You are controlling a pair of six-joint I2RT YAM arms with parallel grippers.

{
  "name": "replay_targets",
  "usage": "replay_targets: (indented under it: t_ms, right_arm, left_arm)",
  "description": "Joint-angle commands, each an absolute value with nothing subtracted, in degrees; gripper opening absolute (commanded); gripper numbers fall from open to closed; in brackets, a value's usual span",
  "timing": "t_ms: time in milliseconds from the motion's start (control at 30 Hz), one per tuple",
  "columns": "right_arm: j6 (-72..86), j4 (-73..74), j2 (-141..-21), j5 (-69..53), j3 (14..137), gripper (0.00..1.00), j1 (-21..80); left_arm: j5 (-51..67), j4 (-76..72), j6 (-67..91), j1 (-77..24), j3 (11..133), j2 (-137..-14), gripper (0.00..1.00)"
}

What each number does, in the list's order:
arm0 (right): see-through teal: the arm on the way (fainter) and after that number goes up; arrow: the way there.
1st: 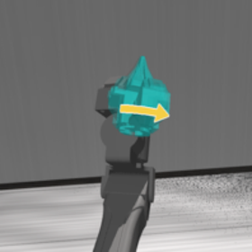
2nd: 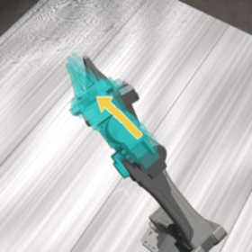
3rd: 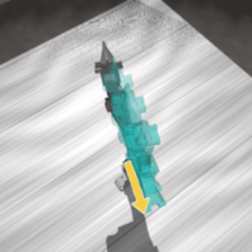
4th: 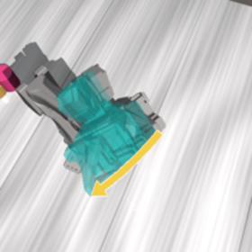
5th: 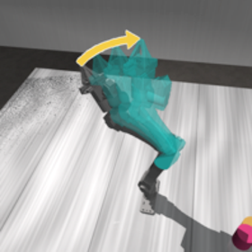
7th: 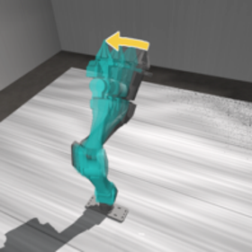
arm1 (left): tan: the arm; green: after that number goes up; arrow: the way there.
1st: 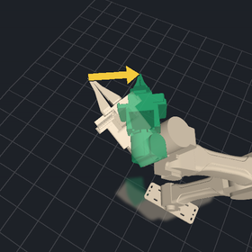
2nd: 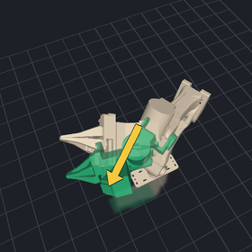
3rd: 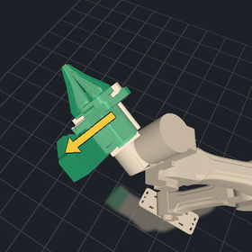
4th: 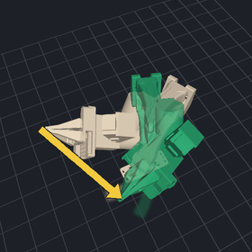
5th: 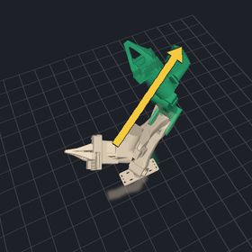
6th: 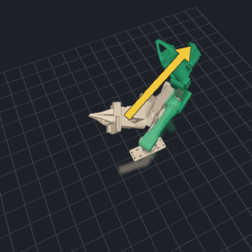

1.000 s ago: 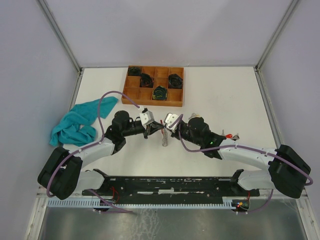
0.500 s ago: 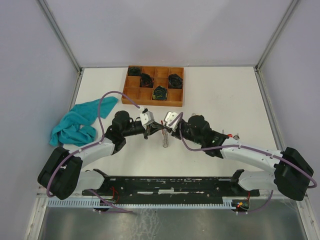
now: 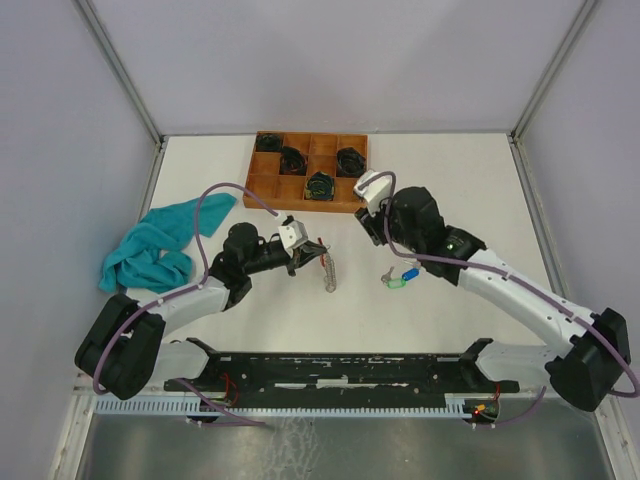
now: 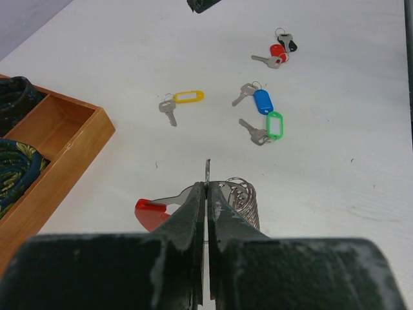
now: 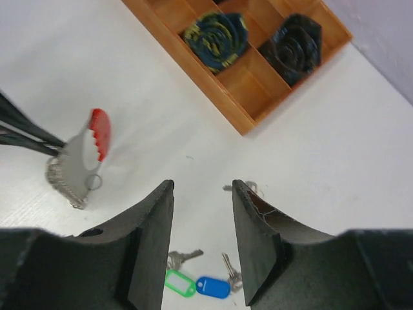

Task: Put the keys on the keyring

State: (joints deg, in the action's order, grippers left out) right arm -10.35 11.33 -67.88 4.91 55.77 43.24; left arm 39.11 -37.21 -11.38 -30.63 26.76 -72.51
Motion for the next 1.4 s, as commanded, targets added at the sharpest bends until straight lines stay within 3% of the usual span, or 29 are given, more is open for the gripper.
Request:
replay_targets:
  t_ms: [0,533,933,1367]
  right_arm:
    - [-4.73,22.30,-72.15,6.43,60.93,0.50,37.24]
    - [3.42,31.71,-96.19,-8.68,74.86,0.53,17.22]
    - [-1.35,33.24,-112.91,-17.49,85.43,0.49,12.66]
    - [-1.61,37.83,-120.78,-24.30,89.57,0.45,11.03]
  left_arm:
    - [36.64,-41.30,-10.58,-30.77,26.28,-70.37,0.03]
    - [34.74,-44.95,-10.02,-30.76,23.71,-69.10,0.03]
    - [37.04,-43.44,-12.44,-30.79,23.72,-69.03,0.03]
    - [38.21,-41.96,-12.96,-30.79,24.76,-70.05,0.03]
